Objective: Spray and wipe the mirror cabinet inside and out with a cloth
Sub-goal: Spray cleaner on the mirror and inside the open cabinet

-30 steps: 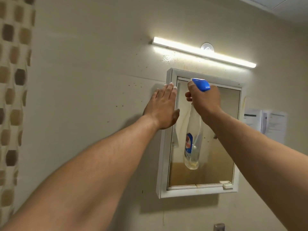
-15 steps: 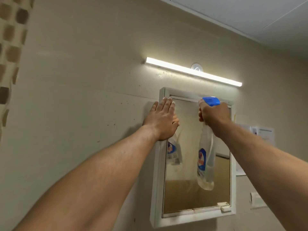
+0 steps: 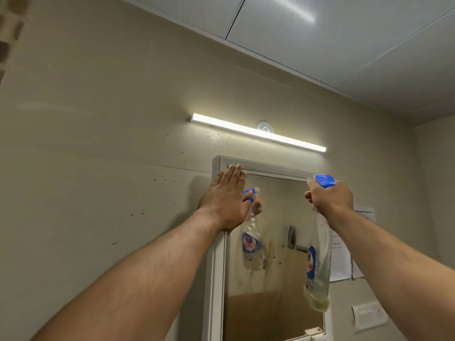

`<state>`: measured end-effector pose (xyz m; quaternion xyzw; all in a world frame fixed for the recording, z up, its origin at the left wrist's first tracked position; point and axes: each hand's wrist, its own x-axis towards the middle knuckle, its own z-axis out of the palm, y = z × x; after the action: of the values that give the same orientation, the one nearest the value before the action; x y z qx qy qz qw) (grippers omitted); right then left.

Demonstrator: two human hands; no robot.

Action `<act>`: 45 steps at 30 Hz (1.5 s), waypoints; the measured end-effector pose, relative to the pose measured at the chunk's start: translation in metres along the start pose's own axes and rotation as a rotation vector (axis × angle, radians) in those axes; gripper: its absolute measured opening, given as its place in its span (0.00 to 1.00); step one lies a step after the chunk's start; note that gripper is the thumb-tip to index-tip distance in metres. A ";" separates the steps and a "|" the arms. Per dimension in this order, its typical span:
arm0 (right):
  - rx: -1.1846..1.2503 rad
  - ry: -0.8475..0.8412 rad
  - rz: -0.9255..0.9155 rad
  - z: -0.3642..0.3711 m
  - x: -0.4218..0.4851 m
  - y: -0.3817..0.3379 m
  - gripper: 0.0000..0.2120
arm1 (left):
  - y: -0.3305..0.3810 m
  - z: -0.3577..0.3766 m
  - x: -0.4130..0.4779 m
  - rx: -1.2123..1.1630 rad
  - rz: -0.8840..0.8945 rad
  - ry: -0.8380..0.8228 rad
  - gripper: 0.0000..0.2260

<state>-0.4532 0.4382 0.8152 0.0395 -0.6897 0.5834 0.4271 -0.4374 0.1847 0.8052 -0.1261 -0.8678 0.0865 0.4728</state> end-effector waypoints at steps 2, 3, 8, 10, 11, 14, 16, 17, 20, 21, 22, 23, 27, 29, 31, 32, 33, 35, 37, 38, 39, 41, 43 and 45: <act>0.002 0.044 0.046 -0.008 0.006 0.008 0.19 | 0.006 0.003 0.002 0.003 0.018 0.006 0.34; -0.028 0.067 0.062 -0.012 0.008 0.012 0.20 | 0.009 0.004 0.002 0.010 0.024 0.009 0.34; 0.002 0.170 0.131 -0.030 0.015 0.030 0.18 | 0.019 0.014 0.001 0.034 0.059 0.013 0.34; 0.053 0.157 0.169 -0.036 0.016 0.037 0.15 | 0.022 0.021 -0.001 0.014 0.068 0.019 0.34; 0.044 0.141 0.183 -0.039 0.016 0.042 0.16 | 0.024 0.025 -0.003 0.003 0.070 0.019 0.33; -0.022 0.102 0.213 -0.041 0.012 0.062 0.19 | 0.026 0.038 -0.012 0.020 0.080 0.013 0.32; 0.000 0.077 0.238 -0.042 0.006 0.076 0.19 | 0.028 0.047 -0.019 0.040 0.093 0.017 0.33; 0.014 0.059 0.248 -0.043 0.002 0.083 0.18 | 0.030 0.052 -0.022 0.045 0.103 0.019 0.33; -0.008 -0.004 0.252 -0.042 -0.008 0.104 0.18 | 0.036 0.062 -0.033 0.069 0.160 -0.002 0.33; -0.032 -0.021 0.249 -0.041 -0.013 0.110 0.18 | 0.039 0.067 -0.037 0.071 0.179 -0.015 0.34; -0.053 -0.025 0.242 -0.039 -0.016 0.114 0.18 | 0.041 0.070 -0.040 0.077 0.197 -0.026 0.34; -0.064 -0.014 0.232 -0.039 -0.020 0.117 0.18 | 0.044 0.073 -0.043 0.079 0.216 -0.040 0.35; -0.013 -0.001 0.152 -0.038 -0.028 0.118 0.15 | 0.052 0.085 -0.050 0.092 0.260 -0.067 0.36; 0.009 -0.081 0.133 -0.035 -0.033 0.116 0.15 | 0.051 0.088 -0.053 0.110 0.256 -0.077 0.35; 0.009 -0.132 0.108 -0.031 -0.039 0.113 0.16 | 0.048 0.088 -0.055 0.165 0.220 -0.056 0.34; 0.022 -0.136 0.097 -0.029 -0.042 0.109 0.16 | 0.046 0.087 -0.056 0.192 0.186 -0.036 0.34; 0.047 -0.144 0.090 -0.028 -0.046 0.105 0.15 | 0.045 0.086 -0.058 0.210 0.145 -0.012 0.35; 0.100 -0.206 0.088 -0.024 -0.056 0.095 0.12 | 0.040 0.085 -0.061 0.227 0.065 0.026 0.34; 0.116 -0.296 0.068 -0.018 -0.069 0.087 0.12 | 0.035 0.086 -0.068 0.245 -0.005 0.059 0.34; 0.102 -0.328 0.034 -0.014 -0.077 0.084 0.13 | 0.033 0.086 -0.071 0.262 -0.040 0.079 0.33; 0.070 -0.351 -0.011 -0.008 -0.087 0.083 0.14 | 0.030 0.086 -0.077 0.276 -0.080 0.094 0.34; 0.033 -0.385 -0.091 0.000 -0.103 0.079 0.12 | 0.025 0.089 -0.087 0.289 -0.138 0.116 0.35; 0.055 -0.441 -0.115 0.007 -0.118 0.075 0.08 | 0.020 0.091 -0.099 0.270 -0.172 0.126 0.35; 0.054 -0.484 -0.119 0.012 -0.130 0.074 0.11 | 0.017 0.092 -0.110 0.245 -0.187 0.117 0.35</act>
<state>-0.4183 0.3935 0.6758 0.2300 -0.7526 0.5490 0.2817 -0.4552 0.1648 0.6641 0.0090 -0.8297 0.1399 0.5403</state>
